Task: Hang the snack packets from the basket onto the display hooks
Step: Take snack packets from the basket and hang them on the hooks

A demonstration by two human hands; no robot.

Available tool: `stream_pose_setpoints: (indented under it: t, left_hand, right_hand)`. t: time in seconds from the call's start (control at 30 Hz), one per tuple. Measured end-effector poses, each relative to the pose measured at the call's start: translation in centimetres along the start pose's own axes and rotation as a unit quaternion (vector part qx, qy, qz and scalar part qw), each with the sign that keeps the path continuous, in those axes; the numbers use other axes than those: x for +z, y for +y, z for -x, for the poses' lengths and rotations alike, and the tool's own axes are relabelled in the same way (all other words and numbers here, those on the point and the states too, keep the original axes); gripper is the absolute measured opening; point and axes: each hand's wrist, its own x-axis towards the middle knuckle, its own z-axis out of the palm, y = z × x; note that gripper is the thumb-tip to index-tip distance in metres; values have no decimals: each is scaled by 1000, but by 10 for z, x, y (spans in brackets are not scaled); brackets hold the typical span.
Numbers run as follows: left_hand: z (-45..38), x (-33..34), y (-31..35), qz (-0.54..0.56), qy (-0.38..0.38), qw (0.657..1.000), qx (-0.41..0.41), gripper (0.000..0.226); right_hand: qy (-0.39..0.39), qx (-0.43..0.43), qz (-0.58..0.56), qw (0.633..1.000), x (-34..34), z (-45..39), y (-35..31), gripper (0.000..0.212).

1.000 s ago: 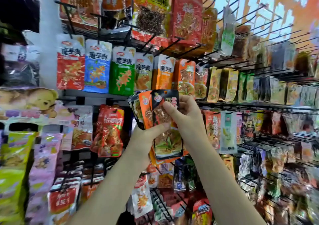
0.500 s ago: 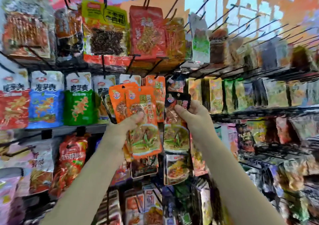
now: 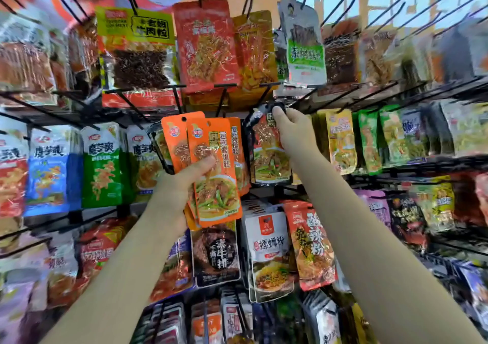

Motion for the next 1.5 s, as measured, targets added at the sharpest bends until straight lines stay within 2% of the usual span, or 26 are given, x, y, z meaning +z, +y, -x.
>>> stream_pose_setpoints:
  t: [0.13, 0.23, 0.37, 0.4, 0.47, 0.53, 0.6, 0.63, 0.7, 0.77, 0.8, 0.83, 0.9, 0.93, 0.97, 1.03, 1.1, 1.27, 1.37, 1.43, 1.5]
  left_hand:
    - [-12, -5, -1, -4, -6, 1000, 6, 46]
    - [-12, -1, -2, 4, -45, 999, 6, 47]
    - [-7, 2, -3, 13, -48, 999, 14, 39]
    - [-6, 2, -3, 13, -52, 998, 16, 36]
    - [-6, 2, -3, 8, -60, 998, 20, 32]
    - [-8, 2, -3, 3, -65, 998, 22, 32]
    - [-9, 3, 0, 2, -67, 997, 26, 34]
    - [-10, 3, 1, 1, -68, 997, 31, 35]
    - [-10, 5, 2, -3, -68, 997, 32, 40]
    - [-11, 6, 3, -8, -57, 998, 23, 45]
    - [-11, 6, 3, -12, -46, 999, 22, 50]
    - [-11, 5, 4, -16, -27, 999, 25, 61]
    - [-13, 0, 5, -27, 25, 999, 12, 100]
    - [-15, -4, 7, -19, 42, 999, -4, 110]
    - [-13, -7, 11, -9, 50, 999, -12, 104]
    - [-9, -14, 18, -4, 35, 999, -15, 66]
    - [-10, -21, 20, -6, 8, 1000, -19, 50]
    - [-12, -30, 22, -16, 6, 1000, -3, 48]
    - [-13, -32, 21, -7, 15, 1000, -7, 56]
    - [-13, -33, 20, -3, 13, 1000, 2, 45]
    - [-12, -31, 20, -1, 4, 1000, 13, 37]
  right_hand:
    - [-7, -3, -20, 1000, -3, -8, 10, 43]
    - [3, -3, -25, 1000, -4, -14, 7, 43]
    - [-2, -5, 8, 1000, -5, -17, 11, 48]
    - [-1, -2, 24, 1000, -6, -18, 14, 44]
    - [31, -5, 72, 997, -8, -16, 16, 22]
    - [84, -39, 95, 991, -9, -11, 14, 23]
    - [96, -93, 100, 986, -7, -3, 7, 19]
    - [67, -101, 92, 988, -5, 3, 3, 23]
    - [-44, -70, 64, 995, 2, 19, -6, 38]
    - [-157, -38, 43, 986, 14, 35, -11, 38]
    - [-183, -38, 37, 982, 21, 41, -10, 34]
    - [-184, -42, 29, 982, 27, 43, -8, 28]
    - [-153, -33, 9, 988, 35, 42, -5, 18]
    - [-135, -21, -5, 991, 36, 38, -6, 14]
    - [-122, -11, -18, 992, 36, 35, -7, 10]
    - [-111, 9, -30, 993, 36, 29, -11, 11]
    - [-104, 19, -35, 994, 40, 24, -14, 11]
    - [-70, 28, -16, 997, 54, 18, -19, 28]
    - [-55, 24, -4, 998, 58, 12, -15, 43]
    - [-50, 9, 23, 998, 60, 9, -11, 36]
    - [-22, -42, 75, 996, 59, 11, -10, 22]
